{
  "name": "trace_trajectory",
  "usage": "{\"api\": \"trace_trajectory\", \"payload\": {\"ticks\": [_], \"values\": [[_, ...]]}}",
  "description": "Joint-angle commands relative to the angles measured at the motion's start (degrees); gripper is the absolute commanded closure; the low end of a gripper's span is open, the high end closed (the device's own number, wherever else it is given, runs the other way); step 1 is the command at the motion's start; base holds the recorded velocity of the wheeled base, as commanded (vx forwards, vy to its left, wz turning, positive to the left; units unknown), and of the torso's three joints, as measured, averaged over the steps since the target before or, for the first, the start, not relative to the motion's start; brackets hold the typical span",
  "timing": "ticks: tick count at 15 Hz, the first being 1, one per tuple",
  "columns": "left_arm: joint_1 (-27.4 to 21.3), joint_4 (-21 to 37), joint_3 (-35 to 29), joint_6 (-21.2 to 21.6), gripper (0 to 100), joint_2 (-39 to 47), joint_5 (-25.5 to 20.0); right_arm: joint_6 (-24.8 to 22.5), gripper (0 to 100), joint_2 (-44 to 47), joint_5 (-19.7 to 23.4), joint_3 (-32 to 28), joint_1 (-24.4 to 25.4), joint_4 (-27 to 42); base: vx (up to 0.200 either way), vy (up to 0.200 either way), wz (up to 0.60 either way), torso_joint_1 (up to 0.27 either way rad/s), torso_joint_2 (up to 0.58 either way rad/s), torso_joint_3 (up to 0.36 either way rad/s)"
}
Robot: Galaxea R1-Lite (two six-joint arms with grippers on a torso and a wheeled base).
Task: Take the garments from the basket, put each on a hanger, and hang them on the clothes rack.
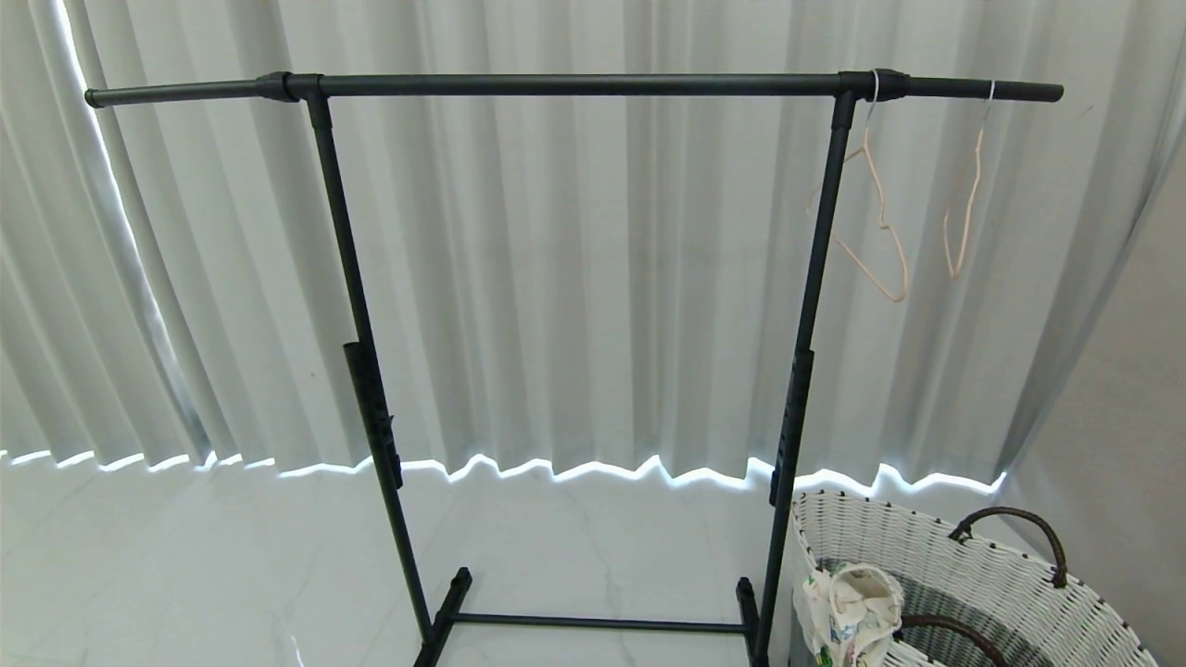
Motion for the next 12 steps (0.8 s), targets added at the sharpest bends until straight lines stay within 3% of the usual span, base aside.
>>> {"api": "trace_trajectory", "payload": {"ticks": [1,4,7,9,12], "values": [[0.00,-0.01,0.01,0.00,0,-0.01,-0.02,-7.00,0,18.81,0.08,-9.78,3.32,6.61,0.000,0.000,0.00,0.000,0.00,0.000],[0.00,-0.01,0.01,0.00,0,-0.01,-0.02,-18.16,0,41.66,-2.03,-11.45,2.71,4.94,0.000,0.000,0.00,0.000,0.00,0.000],[0.00,-0.01,0.01,0.00,0,-0.01,-0.02,-26.69,0,55.99,-3.18,-9.96,2.88,3.10,0.000,0.000,0.00,0.000,0.00,0.000],[0.00,-0.01,0.01,0.00,0,-0.01,-0.02,-29.06,0,60.82,-3.18,-5.83,3.06,-1.12,0.000,0.000,0.00,0.000,0.00,0.000],[0.00,-0.01,0.01,0.00,0,-0.01,-0.02,-29.77,0,72.43,-3.35,3.75,2.45,-15.27,0.000,0.000,0.00,0.000,0.00,0.000]]}}
